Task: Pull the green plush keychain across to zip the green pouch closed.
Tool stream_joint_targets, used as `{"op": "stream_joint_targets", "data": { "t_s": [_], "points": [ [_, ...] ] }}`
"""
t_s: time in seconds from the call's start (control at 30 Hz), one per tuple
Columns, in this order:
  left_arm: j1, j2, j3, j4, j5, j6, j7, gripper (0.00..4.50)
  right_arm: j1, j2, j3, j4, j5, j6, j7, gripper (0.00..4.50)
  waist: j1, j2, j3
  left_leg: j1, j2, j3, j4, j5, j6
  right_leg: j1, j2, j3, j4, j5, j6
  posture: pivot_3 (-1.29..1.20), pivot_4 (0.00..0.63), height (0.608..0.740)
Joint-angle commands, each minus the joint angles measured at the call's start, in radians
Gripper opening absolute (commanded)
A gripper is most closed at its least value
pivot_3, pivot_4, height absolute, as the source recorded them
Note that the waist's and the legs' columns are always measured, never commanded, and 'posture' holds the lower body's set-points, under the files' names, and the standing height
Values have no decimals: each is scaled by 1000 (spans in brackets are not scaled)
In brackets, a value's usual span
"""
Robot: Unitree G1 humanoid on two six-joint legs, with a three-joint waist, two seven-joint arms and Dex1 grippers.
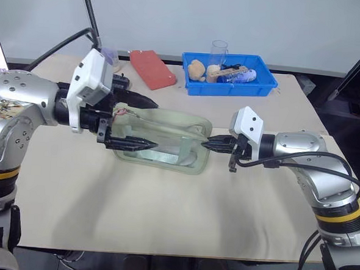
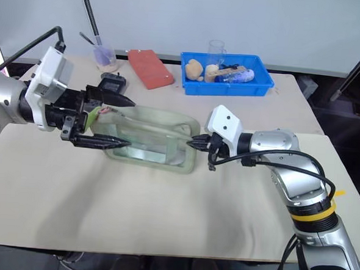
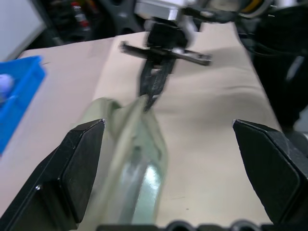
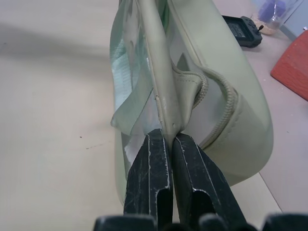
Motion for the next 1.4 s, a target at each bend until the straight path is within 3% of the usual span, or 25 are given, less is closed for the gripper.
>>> {"op": "stream_joint_targets", "data": {
  "t_s": [0.03,0.17,0.37,0.63,0.73,0.97,1.0,1.2,1.4],
  "points": [
    [56,34,167,125,16,31,106,4500,-19,-10,-19,-5,-24,-40,7,27,-3,0,0,0,0,0,0,0,0,0,0,0,0,0,0,0,150,740],
    [196,24,299,182,21,27,171,4500,-25,-7,-21,9,-34,-53,15,27,-1,0,0,1,0,0,-1,0,0,0,0,0,1,-1,-1,0,150,740],
    [440,-11,313,63,57,-53,181,4500,-35,1,-18,33,-44,-69,36,27,9,-1,0,1,0,1,-1,0,0,0,-2,-1,-1,-4,-8,0,150,740],
    [427,-53,256,55,96,-128,236,4500,-46,12,-15,42,-55,-71,48,27,8,-1,0,1,1,1,-1,0,0,0,-2,-2,-1,-3,-9,0,150,740],
    [409,-57,233,66,108,-154,234,3663,-40,9,-12,36,-62,-71,51,0,6,-1,0,1,1,1,-1,0,0,0,-2,-1,-1,-3,-8,0,150,740],
    [338,-39,231,94,85,-142,224,276,-31,9,-19,25,-70,-66,43,0,6,-1,0,1,1,1,-1,0,0,0,-1,-1,-1,-2,-7,0,150,740],
    [313,-27,232,101,81,-133,223,60,-29,10,-20,24,-70,-65,42,0,7,-1,0,1,1,1,-1,0,0,0,-1,-1,-1,-2,-7,0,150,740],
    [135,24,120,82,110,-149,171,60,-29,15,-22,25,-72,-59,40,0,8,-2,0,1,0,1,-1,0,0,1,-1,-1,-1,-2,-7,0,150,740],
    [1,-36,-81,74,229,-268,131,60,-46,33,-15,34,-79,-61,34,0,7,-2,0,1,0,1,-1,0,0,1,-1,-1,-1,1,-2,0,150,740]
  ]
}}
